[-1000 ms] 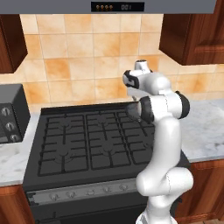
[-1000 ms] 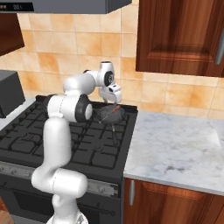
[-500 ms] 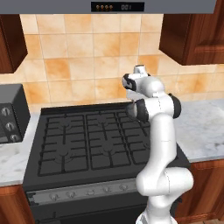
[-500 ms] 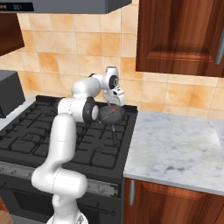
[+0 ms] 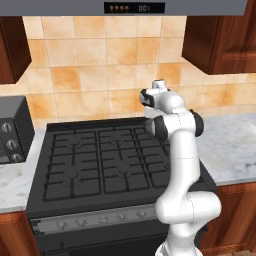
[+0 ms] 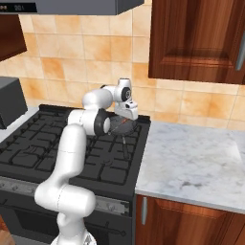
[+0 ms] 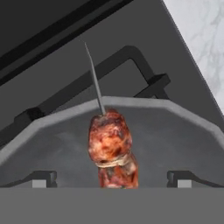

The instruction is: Place the cold items (bell pepper and pear) from the fridge in one tupperware on the dining counter. Place the warm items (kebab skewer and hot dog) in the stove area in another tupperware.

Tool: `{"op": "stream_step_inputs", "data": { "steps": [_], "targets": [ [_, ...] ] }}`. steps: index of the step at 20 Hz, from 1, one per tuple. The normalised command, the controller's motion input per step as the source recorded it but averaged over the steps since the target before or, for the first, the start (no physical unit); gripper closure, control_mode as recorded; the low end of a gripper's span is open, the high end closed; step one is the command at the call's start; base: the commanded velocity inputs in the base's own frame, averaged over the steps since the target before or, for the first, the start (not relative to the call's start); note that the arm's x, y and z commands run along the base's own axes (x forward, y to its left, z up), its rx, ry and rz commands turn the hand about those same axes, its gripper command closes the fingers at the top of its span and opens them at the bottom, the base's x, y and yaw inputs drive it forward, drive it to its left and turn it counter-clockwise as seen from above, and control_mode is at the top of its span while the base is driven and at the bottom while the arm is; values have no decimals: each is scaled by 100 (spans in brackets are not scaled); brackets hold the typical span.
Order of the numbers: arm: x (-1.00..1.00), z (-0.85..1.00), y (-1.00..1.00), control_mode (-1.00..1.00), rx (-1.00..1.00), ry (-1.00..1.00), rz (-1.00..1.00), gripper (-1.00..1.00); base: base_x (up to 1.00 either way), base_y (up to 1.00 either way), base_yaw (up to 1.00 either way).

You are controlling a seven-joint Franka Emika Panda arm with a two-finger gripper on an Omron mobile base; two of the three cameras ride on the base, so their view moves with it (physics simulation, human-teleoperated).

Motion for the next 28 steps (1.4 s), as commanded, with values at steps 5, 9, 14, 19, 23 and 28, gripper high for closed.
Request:
{"op": "stream_step_inputs", "data": {
  "steps": [5, 9, 14, 19, 23, 28],
  "targets": [
    [0, -6, 0, -100, 0, 0, 0, 100, 0, 0, 0],
    [-7, -1, 0, -100, 0, 0, 0, 100, 0, 0, 0],
    [-69, 14, 1, -100, -1, -11, -1, 100, 0, 0, 0],
    [-100, 24, 25, -100, -8, -30, 0, 100, 0, 0, 0],
    [-100, 10, 38, -100, -12, -37, 0, 100, 0, 0, 0],
    [-100, 66, 25, -100, 0, -7, 0, 100, 0, 0, 0]
  ]
}}
